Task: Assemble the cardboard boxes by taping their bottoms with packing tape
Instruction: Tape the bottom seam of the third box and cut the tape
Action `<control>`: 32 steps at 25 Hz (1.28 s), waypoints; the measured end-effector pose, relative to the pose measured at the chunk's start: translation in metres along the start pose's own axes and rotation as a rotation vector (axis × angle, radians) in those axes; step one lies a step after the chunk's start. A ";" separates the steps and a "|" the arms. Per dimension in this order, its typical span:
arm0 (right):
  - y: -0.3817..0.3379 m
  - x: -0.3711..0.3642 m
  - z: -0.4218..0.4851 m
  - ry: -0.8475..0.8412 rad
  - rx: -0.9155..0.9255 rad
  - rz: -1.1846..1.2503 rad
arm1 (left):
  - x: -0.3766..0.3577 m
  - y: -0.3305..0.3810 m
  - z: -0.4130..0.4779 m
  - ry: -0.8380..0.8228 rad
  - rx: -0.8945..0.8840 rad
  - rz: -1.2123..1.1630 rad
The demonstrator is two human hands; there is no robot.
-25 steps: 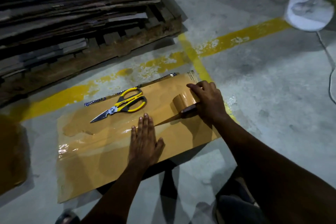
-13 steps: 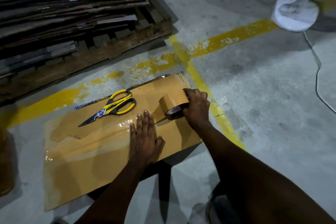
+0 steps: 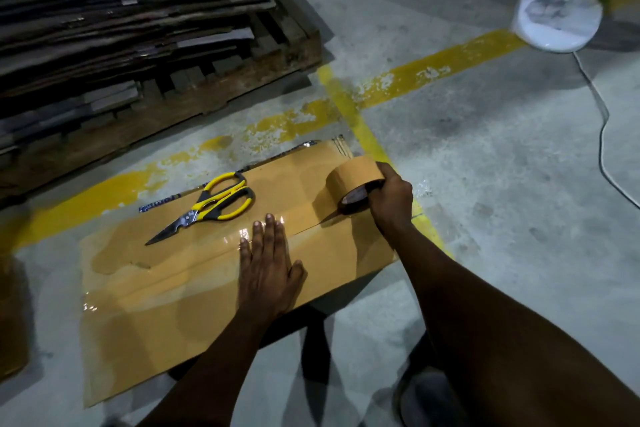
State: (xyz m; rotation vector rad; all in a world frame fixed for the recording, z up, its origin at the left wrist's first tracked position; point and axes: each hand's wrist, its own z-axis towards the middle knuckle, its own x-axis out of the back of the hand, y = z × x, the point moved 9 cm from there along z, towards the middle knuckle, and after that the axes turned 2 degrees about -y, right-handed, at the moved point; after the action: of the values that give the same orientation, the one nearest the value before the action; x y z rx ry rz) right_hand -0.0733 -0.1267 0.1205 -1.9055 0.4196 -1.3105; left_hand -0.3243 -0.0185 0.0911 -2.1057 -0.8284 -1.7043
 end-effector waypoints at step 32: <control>0.031 -0.049 -0.017 -0.194 -0.059 -0.177 | 0.006 -0.011 -0.001 -0.025 0.033 -0.012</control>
State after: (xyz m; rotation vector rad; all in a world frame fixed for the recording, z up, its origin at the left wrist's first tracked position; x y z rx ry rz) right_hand -0.1049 -0.1221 0.0687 -2.1360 0.1960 -1.2201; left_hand -0.3306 -0.0088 0.0954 -2.1086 -0.8717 -1.6617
